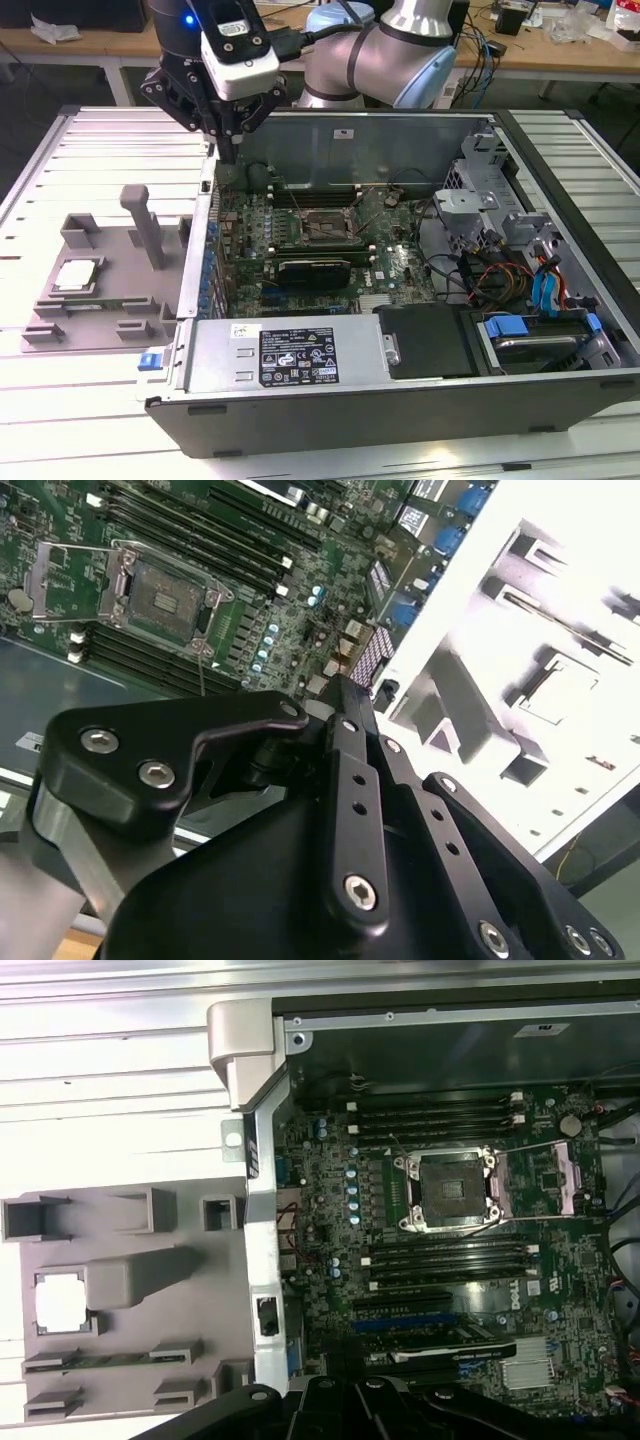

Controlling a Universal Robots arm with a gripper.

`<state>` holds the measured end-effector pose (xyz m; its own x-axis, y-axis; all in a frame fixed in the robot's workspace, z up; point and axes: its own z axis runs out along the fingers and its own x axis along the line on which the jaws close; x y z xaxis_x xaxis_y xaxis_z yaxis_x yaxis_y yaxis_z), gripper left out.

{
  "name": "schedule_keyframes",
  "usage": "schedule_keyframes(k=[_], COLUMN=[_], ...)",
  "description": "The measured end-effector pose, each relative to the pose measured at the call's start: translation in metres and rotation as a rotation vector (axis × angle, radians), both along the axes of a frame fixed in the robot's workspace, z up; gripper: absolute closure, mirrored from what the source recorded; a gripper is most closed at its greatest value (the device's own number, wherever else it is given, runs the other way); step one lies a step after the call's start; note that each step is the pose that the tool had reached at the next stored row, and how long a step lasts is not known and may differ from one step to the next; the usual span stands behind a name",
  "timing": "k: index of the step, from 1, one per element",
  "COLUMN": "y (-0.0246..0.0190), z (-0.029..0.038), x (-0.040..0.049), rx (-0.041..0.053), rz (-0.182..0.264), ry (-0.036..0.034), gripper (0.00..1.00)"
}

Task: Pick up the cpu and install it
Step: 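Reach for the cpu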

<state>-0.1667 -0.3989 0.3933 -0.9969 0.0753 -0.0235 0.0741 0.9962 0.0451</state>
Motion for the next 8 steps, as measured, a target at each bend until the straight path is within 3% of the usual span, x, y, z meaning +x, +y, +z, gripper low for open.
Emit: schedule_keyframes(k=[8], y=[0.0], z=[0.0], x=[-0.0115], rx=[0.0], rz=[0.0], ry=[-0.0003], gripper=[0.89])
